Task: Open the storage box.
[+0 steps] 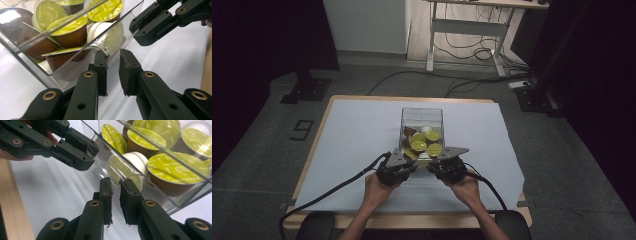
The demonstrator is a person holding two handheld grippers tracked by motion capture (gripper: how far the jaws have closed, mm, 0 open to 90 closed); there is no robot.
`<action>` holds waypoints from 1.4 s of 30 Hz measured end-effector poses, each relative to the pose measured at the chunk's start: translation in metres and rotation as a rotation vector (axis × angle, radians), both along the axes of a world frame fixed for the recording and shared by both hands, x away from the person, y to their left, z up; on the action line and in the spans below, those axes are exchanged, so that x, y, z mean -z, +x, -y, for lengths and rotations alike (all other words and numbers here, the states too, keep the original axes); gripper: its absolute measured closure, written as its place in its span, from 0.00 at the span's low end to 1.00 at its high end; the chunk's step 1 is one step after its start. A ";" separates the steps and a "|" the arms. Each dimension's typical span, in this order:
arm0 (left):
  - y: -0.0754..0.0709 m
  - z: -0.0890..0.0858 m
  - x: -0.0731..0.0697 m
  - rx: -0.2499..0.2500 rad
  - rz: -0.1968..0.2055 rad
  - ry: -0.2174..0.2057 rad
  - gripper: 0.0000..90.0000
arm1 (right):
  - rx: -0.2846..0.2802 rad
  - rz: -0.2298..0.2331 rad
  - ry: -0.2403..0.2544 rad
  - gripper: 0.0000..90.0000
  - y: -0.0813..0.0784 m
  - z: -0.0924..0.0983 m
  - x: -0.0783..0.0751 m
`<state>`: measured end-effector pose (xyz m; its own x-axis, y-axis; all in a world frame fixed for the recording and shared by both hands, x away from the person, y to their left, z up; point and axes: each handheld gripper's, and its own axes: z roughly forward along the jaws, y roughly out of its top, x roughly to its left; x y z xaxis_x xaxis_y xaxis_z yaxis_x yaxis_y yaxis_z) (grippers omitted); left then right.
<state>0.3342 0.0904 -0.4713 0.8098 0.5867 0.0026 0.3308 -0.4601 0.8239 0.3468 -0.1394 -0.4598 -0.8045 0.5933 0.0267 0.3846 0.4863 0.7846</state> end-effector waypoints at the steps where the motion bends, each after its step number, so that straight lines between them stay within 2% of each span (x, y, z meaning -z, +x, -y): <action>1: 0.000 0.000 0.000 0.000 0.000 0.000 0.85 | -0.003 0.000 -0.003 0.88 -0.002 0.000 0.000; 4: -0.005 -0.004 0.003 0.002 -0.029 -0.062 0.86 | -0.010 0.001 -0.005 0.88 -0.007 0.000 0.000; 20: -0.028 -0.003 0.000 0.017 -0.017 -0.013 0.85 | -0.034 -0.005 -0.010 0.88 -0.028 -0.001 0.001; 33: -0.046 -0.002 0.001 0.031 -0.016 -0.018 0.85 | -0.062 -0.008 -0.025 0.88 -0.046 0.001 0.001; 37: -0.056 -0.001 0.002 0.035 -0.013 -0.018 0.85 | -0.067 -0.013 -0.025 0.87 -0.052 0.002 0.001; 42: -0.057 -0.002 0.001 0.038 -0.022 -0.022 0.85 | -0.073 -0.013 -0.027 0.88 -0.057 0.002 0.001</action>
<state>0.2767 0.0923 -0.4724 0.8315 0.5549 -0.0281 0.3314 -0.4548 0.8266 0.2900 -0.1413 -0.4610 -0.8452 0.5339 0.0222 0.3574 0.5340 0.7662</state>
